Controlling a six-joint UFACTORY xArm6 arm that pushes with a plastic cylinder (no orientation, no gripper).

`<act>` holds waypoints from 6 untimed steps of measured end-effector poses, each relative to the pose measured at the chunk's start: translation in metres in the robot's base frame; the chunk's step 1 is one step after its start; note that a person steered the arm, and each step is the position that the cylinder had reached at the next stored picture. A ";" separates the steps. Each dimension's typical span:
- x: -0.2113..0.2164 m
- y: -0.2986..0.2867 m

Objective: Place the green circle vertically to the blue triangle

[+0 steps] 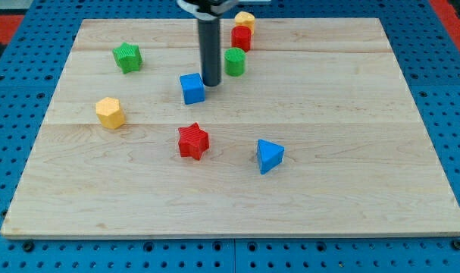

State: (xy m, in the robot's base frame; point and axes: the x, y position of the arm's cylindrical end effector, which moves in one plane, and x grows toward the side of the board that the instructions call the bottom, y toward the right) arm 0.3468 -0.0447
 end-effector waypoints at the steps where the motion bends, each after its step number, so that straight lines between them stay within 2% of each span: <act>1: -0.028 0.002; 4: -0.034 0.071; 5: -0.012 0.065; 6: -0.009 0.107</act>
